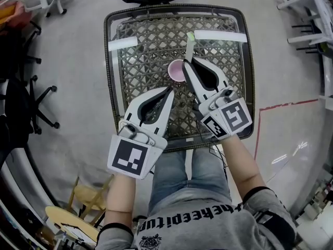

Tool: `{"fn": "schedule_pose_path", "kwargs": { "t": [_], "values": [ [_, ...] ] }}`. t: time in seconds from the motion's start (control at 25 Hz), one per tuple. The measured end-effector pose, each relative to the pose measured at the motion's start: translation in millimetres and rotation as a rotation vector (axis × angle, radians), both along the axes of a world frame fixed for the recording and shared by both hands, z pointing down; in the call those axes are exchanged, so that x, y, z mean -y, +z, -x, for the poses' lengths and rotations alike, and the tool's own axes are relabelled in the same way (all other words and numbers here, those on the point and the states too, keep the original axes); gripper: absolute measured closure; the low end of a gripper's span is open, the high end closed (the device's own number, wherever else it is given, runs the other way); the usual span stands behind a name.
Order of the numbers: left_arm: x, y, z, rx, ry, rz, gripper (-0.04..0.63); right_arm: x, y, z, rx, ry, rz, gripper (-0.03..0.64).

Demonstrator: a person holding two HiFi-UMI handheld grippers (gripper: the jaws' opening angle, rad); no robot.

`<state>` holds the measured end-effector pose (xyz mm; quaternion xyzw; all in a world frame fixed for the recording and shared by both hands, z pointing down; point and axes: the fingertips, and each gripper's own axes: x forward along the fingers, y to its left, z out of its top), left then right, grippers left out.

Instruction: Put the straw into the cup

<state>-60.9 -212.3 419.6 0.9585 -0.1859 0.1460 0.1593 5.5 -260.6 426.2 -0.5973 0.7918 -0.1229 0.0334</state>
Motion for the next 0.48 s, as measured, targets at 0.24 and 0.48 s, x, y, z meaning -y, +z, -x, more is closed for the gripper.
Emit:
{"fn": "schedule_pose_path", "kwargs": {
  "t": [0.24,0.48],
  "values": [
    [6.1,15.7,-1.4,0.001,-0.002,0.001,0.578,9.6,21.2,-5.9,0.004,0.016,-0.010,0.560],
    [2.9,23.6,1.8,0.000,-0.008,0.024,0.578,14.7,37.3,0.1,-0.011,0.011,-0.013,0.558]
  ]
}}
